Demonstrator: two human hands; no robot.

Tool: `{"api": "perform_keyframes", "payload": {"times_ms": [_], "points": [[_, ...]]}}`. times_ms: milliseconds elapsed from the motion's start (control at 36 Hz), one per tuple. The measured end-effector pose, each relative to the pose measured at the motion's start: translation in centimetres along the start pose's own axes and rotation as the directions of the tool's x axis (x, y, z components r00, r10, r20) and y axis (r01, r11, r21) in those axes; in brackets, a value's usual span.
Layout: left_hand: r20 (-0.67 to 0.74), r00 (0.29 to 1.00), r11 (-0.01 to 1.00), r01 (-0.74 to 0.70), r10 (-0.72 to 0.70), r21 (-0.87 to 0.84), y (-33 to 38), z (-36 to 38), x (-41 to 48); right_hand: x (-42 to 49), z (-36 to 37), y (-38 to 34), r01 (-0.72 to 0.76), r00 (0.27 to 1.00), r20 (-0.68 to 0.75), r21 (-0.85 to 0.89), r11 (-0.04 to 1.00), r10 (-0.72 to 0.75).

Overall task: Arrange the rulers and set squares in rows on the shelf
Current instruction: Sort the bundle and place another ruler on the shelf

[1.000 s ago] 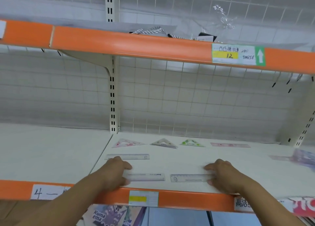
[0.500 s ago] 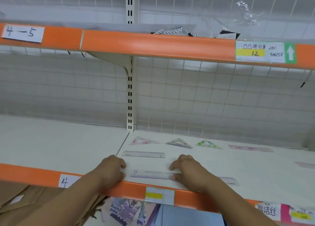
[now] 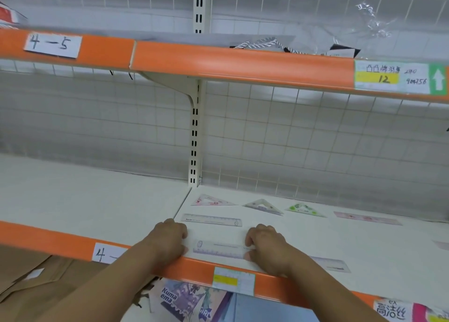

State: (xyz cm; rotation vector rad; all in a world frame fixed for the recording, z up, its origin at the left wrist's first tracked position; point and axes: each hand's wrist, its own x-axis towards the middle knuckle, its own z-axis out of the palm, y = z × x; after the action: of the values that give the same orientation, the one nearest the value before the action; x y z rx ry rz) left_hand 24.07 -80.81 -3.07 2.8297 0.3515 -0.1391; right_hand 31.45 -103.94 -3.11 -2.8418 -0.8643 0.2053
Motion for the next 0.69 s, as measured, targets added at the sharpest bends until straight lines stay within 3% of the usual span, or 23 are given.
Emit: {"api": "perform_keyframes", "payload": {"times_ms": [222,361,528,694], "points": [[-0.001,1.0,1.0,-0.002,0.002,-0.01,0.18,-0.29,-0.2,-0.21,0.16,-0.25,0.074,0.997,0.005,0.048,0.996,-0.075],[0.001,1.0,1.0,-0.002,0.002,-0.015,0.2,-0.36,-0.19,-0.34,0.39,0.02,0.142,0.989,0.041,-0.066,0.988,-0.14],[0.006,1.0,1.0,-0.004,0.004,0.007,0.21,-0.34,-0.2,0.3,0.61,0.04,0.127,0.991,0.051,-0.13,0.983,-0.121],[0.003,1.0,0.999,-0.007,0.007,0.035,0.4,-0.22,-0.04,0.59,0.31,0.18,0.12,0.992,0.037,-0.075,0.99,-0.118]]}}
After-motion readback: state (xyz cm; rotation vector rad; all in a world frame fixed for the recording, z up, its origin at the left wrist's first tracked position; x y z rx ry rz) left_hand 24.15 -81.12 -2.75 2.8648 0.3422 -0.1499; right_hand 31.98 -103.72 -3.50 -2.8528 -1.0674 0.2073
